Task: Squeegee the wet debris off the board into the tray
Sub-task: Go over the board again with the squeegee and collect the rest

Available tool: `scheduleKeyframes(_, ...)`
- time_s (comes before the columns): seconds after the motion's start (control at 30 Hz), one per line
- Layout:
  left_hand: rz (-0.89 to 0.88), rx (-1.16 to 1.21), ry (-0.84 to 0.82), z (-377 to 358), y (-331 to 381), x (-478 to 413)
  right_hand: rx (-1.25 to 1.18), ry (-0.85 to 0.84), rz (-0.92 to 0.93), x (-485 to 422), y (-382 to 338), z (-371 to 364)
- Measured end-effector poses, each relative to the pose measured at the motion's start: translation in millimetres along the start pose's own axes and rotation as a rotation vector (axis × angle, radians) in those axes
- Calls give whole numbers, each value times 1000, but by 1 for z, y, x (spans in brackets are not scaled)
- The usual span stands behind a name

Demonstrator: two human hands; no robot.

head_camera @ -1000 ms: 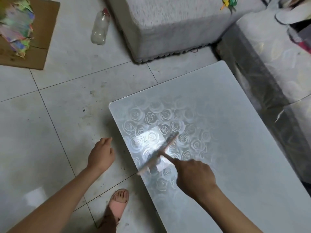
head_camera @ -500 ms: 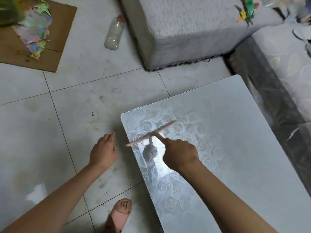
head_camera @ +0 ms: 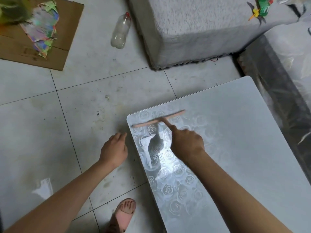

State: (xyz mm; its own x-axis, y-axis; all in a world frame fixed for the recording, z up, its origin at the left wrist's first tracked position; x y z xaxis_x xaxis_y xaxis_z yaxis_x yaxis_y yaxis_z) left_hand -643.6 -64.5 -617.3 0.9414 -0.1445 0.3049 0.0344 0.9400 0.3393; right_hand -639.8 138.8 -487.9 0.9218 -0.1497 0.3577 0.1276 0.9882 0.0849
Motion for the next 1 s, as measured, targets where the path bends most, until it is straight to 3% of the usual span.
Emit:
scheduleKeyframes(0.27, -26, -113, -129, -11, 18, 6, 8, -178, -8, 100, 23, -17)
scheduleKeyframes(0.33, -31, -140, -149, -12, 21, 6, 16, -164, 29, 77, 18, 0)
scheduleKeyframes(0.47, -33, -168, -156, -11, 18, 3, -30, 47, -2, 1, -1, 25)
scheduleKeyframes(0.6, -12, -187, -143, -6, 4, 1, -73, 45, -30, -31, -11, 10)
scheduleKeyframes(0.73, -4, -188, -133, -3, -3, 1, -123, 134, -109, 22, 22, -36)
scheduleKeyframes(0.87, -34, -188, -133, -4, 11, 5, -151, 65, -206, 117, 60, -88)
scheduleKeyframes(1.0, -119, -168, -131, -7, 34, 14, -196, 1, -247, 167, 79, -84)
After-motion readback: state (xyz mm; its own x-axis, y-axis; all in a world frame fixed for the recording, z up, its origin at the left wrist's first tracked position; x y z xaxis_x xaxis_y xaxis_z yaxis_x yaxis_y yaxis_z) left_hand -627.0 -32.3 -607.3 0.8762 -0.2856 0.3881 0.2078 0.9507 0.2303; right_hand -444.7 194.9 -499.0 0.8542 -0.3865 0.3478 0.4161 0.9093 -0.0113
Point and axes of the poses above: each hand's wrist, its own x-axis away from the middle knuckle, its own z-axis out of the back of the hand, y = z × x, the point moved 5 cm from there along -x, towards the middle knuckle, and after that the axes turned 14 degrees about y, right-handed, at the moved point
